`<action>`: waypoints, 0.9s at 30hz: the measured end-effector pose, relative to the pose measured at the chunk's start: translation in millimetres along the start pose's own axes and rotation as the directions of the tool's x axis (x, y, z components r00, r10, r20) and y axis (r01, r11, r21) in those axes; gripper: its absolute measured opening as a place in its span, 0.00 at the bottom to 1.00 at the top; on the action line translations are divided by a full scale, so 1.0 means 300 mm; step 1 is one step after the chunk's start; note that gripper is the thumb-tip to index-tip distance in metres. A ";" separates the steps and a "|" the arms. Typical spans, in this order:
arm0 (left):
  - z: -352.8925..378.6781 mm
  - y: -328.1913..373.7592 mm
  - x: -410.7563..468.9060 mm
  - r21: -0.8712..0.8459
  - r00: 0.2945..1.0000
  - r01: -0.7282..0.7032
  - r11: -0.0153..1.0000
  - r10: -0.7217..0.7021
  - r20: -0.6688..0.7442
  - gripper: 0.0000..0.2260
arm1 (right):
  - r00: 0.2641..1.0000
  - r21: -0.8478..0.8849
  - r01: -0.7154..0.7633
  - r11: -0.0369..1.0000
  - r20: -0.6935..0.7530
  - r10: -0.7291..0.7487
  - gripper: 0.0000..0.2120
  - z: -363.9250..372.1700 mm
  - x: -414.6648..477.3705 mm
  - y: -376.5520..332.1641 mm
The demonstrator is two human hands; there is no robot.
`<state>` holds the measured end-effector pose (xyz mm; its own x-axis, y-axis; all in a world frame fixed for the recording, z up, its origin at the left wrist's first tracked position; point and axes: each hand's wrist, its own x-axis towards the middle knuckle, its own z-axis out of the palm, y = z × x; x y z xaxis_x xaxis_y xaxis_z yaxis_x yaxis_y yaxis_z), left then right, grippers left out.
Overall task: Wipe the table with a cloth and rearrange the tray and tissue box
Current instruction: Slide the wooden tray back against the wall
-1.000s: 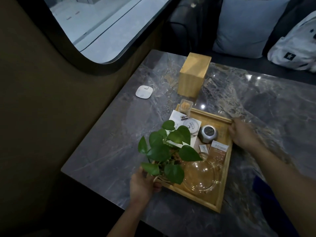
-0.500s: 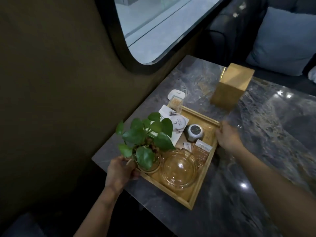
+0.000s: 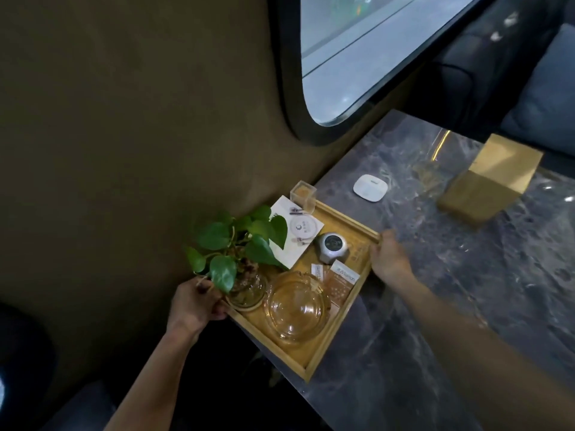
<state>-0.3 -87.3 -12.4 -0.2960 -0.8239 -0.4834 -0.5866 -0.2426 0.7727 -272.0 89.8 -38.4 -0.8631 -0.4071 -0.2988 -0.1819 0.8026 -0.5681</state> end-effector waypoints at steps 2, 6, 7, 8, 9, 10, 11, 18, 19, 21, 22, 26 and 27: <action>-0.008 -0.008 0.016 0.014 1.000 0.019 1.000 -0.019 -0.011 0.05 | 1.000 -0.003 -0.020 1.000 -0.021 0.020 0.10 0.020 -0.004 -0.002; 0.020 -0.031 0.029 0.016 0.998 0.044 0.999 -0.044 -0.043 0.08 | 0.998 0.005 -0.049 0.999 -0.049 0.049 0.10 0.028 -0.006 -0.001; 0.027 -0.036 0.028 0.027 0.997 0.043 0.999 -0.042 -0.066 0.08 | 0.997 0.008 -0.049 0.999 -0.057 0.050 0.10 0.028 -0.007 0.000; 0.034 -0.039 0.026 0.034 0.996 0.035 0.999 -0.032 -0.088 0.07 | 0.997 0.015 -0.047 0.999 -0.065 0.048 0.10 0.028 -0.007 0.001; 0.040 -0.041 0.021 0.033 0.994 0.018 0.999 -0.014 -0.107 0.07 | 0.996 0.025 -0.046 0.999 -0.071 0.048 0.10 0.027 -0.008 0.003; 0.046 -0.043 0.017 0.018 0.992 -0.005 1.000 0.007 -0.125 0.08 | 0.996 0.032 -0.047 0.998 -0.076 0.049 0.10 0.027 -0.010 0.004; 0.053 -0.045 0.013 -0.005 0.989 -0.029 1.000 0.028 -0.146 0.09 | 0.996 0.037 -0.054 0.998 -0.074 0.056 0.10 0.026 -0.011 0.006; 0.079 -0.052 0.013 -0.003 0.973 0.016 1.000 -0.016 -0.229 0.06 | 0.995 0.069 -0.075 0.995 -0.056 0.079 0.12 0.023 -0.017 0.005; 0.080 -0.051 0.007 -0.004 0.976 0.015 1.000 -0.015 -0.218 0.07 | 0.996 0.075 -0.072 0.995 -0.056 0.076 0.12 0.022 -0.017 0.007; 0.082 -0.048 -0.006 -0.027 0.980 0.007 1.000 -0.012 -0.201 0.08 | 0.996 0.091 -0.072 0.993 -0.053 0.077 0.12 0.021 -0.020 0.009; 0.083 -0.051 -0.012 -0.037 0.979 0.006 0.999 -0.014 -0.201 0.09 | 0.996 0.102 -0.074 0.992 -0.049 0.079 0.13 0.020 -0.022 0.008; 0.089 -0.062 -0.039 -0.068 0.976 0.060 0.996 -0.073 -0.204 0.13 | 0.996 0.121 -0.091 0.988 -0.010 0.093 0.16 0.009 -0.035 0.005; 0.093 -0.066 -0.047 -0.069 0.975 0.083 0.994 -0.095 -0.200 0.14 | 0.995 0.120 -0.099 0.988 0.012 0.099 0.17 0.005 -0.040 0.007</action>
<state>-5.4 -56.6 -32.4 -0.0825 -0.8827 -0.4626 -0.5553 -0.3448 0.7568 -261.4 95.6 -37.1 -0.8709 -0.3313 -0.3630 -0.0371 0.7807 -0.6238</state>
